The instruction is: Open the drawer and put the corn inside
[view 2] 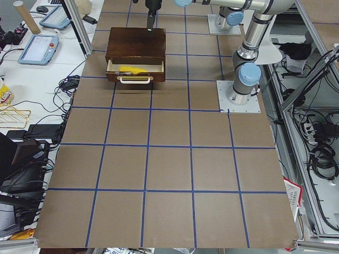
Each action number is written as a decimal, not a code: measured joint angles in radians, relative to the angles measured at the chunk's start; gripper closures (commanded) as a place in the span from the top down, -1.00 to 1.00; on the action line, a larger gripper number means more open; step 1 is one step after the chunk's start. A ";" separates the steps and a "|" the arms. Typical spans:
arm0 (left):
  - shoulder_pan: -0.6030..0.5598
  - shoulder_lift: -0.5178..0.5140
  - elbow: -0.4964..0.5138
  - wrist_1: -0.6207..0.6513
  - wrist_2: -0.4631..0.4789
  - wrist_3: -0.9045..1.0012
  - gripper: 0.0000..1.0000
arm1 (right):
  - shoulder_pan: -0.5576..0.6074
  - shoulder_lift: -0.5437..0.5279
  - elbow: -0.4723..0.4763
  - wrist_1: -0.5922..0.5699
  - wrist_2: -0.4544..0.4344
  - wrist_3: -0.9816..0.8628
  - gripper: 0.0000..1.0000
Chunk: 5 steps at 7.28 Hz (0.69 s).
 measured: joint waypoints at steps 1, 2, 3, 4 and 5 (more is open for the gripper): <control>0.019 0.000 -0.003 -0.013 -0.012 0.002 1.00 | 0.000 0.000 0.000 0.000 0.000 0.000 1.00; 0.038 -0.011 -0.005 -0.016 -0.014 0.002 1.00 | 0.000 0.000 0.000 0.000 0.000 0.000 1.00; 0.047 -0.019 -0.006 -0.016 -0.012 0.000 1.00 | 0.000 0.000 0.000 0.000 0.000 0.000 1.00; 0.049 -0.021 -0.005 -0.016 -0.011 -0.002 1.00 | 0.000 0.000 0.000 0.000 0.000 0.000 1.00; 0.048 -0.021 -0.004 -0.016 -0.011 -0.003 1.00 | 0.000 0.000 0.000 0.000 0.000 0.000 1.00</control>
